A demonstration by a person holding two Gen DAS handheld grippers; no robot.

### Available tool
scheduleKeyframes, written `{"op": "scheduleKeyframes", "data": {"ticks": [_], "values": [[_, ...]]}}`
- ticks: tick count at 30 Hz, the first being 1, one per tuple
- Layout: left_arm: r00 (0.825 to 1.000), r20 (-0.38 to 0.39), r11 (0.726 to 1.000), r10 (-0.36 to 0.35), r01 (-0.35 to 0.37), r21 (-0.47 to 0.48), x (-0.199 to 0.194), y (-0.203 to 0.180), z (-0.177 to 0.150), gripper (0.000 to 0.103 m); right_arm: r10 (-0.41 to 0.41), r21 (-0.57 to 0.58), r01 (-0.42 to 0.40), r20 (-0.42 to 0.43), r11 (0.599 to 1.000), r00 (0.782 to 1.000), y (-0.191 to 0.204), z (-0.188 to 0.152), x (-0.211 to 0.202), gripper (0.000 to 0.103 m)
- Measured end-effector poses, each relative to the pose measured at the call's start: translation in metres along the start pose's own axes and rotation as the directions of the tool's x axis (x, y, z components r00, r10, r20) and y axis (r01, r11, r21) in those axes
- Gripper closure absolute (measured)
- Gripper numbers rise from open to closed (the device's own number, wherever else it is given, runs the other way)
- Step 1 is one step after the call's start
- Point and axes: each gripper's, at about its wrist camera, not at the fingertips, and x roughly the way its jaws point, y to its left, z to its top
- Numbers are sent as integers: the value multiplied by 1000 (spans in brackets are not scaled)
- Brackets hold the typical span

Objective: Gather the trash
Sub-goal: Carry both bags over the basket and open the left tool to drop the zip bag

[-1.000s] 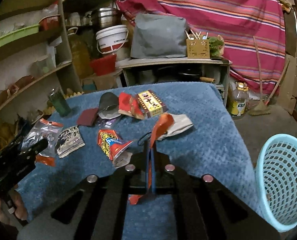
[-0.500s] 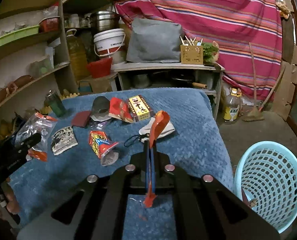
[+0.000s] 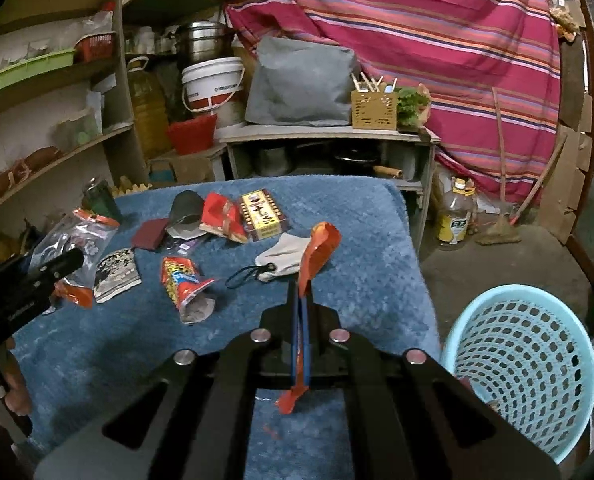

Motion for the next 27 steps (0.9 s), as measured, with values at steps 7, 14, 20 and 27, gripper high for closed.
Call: {"op": "scheduleKeyframes", "data": {"ticks": [7,14,20,27], "values": [[996,6,995,-89,89,37,6,-48,15,60,-42,30,41,33,999,999,-35,6,-22,101],[978,0,974,-209,208,91,15,-119,24,60,-137,68,133,55,989,989,-92,8,-48,101],[953,-27,941,-301,301,156,24,-192,22,60,-227,122,221,40,968,973,-152,-3,-68,101],[925,-81,904,-370,379,199,35,-260,10,60,-282,161,275,20,948,959,-197,-13,-79,101]]}}
